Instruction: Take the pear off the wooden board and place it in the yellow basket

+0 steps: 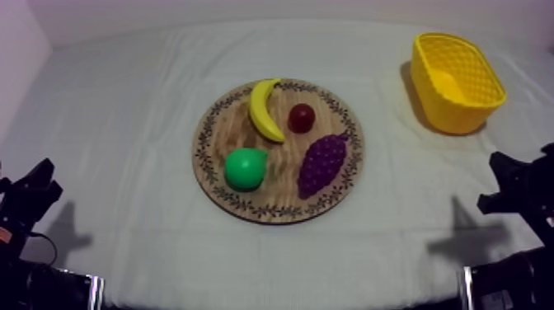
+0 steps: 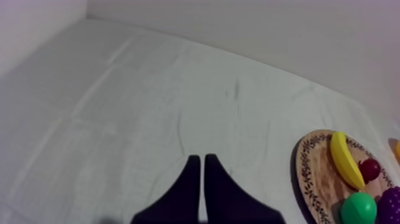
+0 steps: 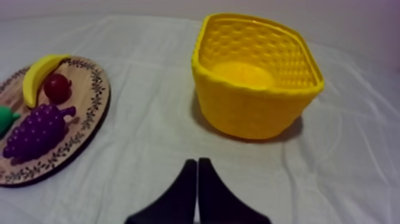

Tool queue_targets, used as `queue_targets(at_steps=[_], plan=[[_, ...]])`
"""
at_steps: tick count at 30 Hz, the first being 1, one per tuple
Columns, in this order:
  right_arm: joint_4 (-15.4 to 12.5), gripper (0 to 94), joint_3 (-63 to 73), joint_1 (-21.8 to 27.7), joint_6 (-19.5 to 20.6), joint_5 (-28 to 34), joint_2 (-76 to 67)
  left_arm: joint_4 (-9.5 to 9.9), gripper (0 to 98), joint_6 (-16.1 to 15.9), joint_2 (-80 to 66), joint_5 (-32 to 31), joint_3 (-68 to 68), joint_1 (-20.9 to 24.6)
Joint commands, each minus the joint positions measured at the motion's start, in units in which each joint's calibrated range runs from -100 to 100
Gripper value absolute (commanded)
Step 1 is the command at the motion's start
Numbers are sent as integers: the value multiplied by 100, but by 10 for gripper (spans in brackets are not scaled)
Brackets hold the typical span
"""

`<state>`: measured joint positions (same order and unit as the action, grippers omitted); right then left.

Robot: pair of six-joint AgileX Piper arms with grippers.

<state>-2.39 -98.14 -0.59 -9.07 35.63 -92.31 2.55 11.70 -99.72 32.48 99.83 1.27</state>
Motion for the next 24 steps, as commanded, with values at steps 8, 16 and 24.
queue_targets(at_steps=[8,16,24], plan=[[-375,6,2401,-58,363,916,1793,1,1,0,-2,1,-5,0],[-878,7,4942,-215,485,2534,3444,1,1,0,-2,1,-5,0],[-1256,7,6360,-666,641,3336,5104,1,1,0,-2,1,-5,0]])
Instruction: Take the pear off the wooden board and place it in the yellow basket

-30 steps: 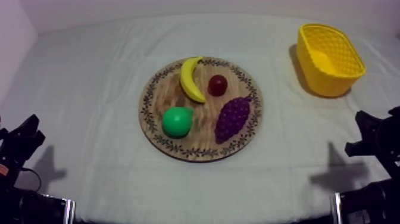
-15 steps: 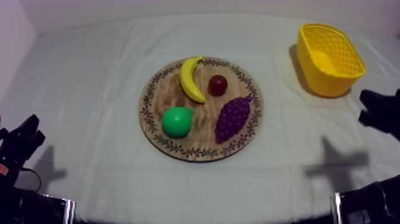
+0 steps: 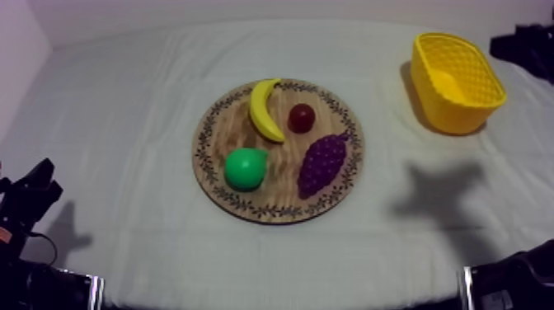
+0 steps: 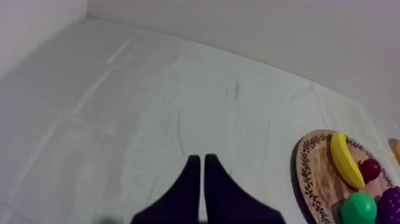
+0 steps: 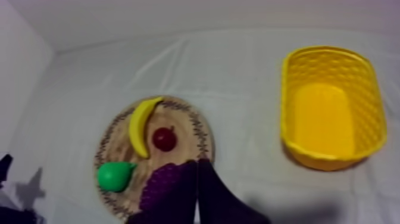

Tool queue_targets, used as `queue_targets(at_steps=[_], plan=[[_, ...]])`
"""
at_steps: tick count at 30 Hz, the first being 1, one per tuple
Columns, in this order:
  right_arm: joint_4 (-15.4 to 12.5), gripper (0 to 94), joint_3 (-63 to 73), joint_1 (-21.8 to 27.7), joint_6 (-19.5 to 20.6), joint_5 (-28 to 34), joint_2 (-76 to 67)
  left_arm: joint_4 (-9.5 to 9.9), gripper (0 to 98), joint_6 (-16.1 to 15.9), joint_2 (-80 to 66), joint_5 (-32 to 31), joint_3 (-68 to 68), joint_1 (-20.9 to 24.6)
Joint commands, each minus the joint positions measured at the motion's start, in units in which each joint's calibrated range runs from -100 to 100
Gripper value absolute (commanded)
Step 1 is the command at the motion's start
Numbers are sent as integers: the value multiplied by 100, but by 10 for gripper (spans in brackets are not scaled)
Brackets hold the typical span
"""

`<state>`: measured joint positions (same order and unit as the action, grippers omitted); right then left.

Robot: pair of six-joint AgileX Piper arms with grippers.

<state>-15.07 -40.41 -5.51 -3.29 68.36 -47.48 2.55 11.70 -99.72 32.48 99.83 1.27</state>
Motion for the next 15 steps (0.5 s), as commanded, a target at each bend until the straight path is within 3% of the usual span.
queue_targets(at_steps=[1,15], plan=[[29,7,708,-287,111,96,808,1,1,0,-2,1,-5,0],[76,8,1875,-1541,556,36,3281,1,1,0,-2,1,-5,0]])
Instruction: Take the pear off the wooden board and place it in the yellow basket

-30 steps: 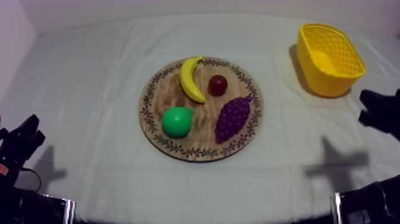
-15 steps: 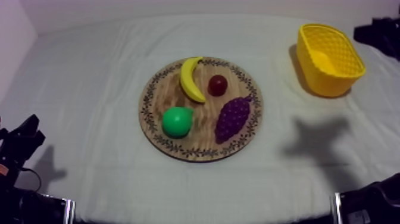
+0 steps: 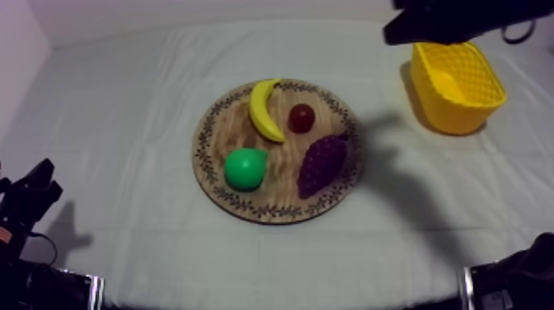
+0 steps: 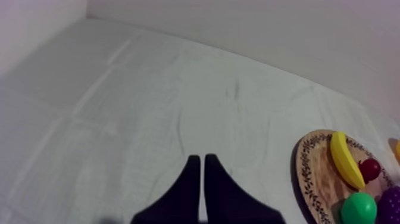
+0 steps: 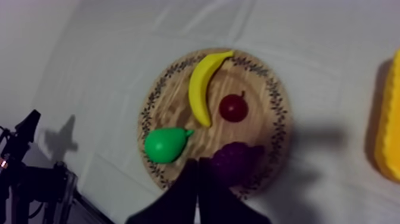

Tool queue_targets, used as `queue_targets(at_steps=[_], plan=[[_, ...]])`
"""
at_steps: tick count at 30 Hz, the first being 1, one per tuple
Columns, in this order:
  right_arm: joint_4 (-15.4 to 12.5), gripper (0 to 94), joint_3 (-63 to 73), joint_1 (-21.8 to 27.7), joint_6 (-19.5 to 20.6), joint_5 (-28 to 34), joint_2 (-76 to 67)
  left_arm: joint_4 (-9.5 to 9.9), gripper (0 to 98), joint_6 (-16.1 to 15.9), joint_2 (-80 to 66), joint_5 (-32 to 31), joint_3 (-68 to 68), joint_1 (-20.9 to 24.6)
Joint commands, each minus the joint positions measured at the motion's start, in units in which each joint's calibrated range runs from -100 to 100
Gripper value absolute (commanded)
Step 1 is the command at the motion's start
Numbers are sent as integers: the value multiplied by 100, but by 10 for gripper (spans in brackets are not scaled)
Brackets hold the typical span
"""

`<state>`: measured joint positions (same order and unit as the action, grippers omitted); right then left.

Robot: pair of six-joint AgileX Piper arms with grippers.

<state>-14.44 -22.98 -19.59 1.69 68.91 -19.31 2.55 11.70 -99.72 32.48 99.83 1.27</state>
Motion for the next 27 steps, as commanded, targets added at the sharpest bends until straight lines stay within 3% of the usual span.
queue_targets(at_steps=[1,20,24,27], plan=[[14,9,236,-180,99,-27,641,1,1,0,-2,1,-5,0],[302,69,1625,-637,816,88,3050,1,1,0,-2,1,-5,0],[303,171,1675,-647,895,92,3224,1,1,0,-2,1,-5,0],[286,303,1677,-662,932,83,3293,1,1,0,-2,1,-5,0]])
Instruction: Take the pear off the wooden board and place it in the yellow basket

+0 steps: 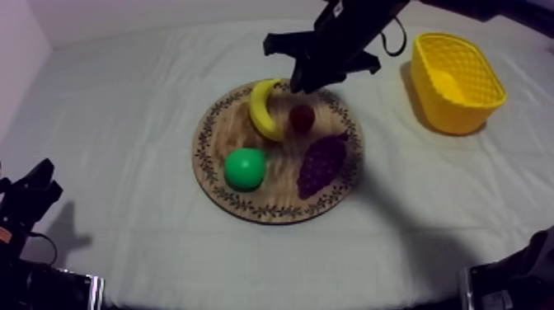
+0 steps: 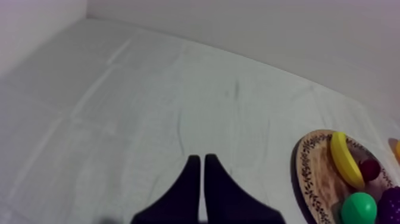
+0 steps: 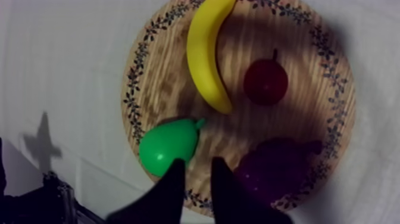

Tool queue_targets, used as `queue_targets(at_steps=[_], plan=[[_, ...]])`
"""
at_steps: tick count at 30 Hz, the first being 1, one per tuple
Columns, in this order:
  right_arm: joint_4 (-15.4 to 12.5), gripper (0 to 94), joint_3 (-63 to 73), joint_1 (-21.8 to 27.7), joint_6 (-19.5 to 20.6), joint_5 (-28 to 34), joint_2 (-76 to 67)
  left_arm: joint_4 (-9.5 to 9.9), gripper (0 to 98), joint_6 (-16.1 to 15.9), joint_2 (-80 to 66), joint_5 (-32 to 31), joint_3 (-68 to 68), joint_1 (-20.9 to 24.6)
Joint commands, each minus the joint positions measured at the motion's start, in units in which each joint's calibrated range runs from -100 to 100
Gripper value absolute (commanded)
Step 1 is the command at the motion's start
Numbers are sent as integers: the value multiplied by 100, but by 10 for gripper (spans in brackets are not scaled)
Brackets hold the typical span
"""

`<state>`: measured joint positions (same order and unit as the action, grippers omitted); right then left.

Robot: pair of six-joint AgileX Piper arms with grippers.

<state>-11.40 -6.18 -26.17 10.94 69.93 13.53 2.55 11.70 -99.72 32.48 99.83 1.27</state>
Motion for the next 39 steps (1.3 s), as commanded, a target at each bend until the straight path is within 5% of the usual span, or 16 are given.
queue_targets(at_steps=[1,7,12,39], plan=[[-23,356,-5,-18,22,-18,31,1,1,0,-2,1,-5,0],[-117,657,46,-117,79,56,258,1,1,0,-2,1,-5,0],[-242,775,258,-193,73,142,525,1,1,0,-2,1,-5,0],[-574,765,1655,-533,380,822,2532,1,1,0,-2,1,-5,0]])
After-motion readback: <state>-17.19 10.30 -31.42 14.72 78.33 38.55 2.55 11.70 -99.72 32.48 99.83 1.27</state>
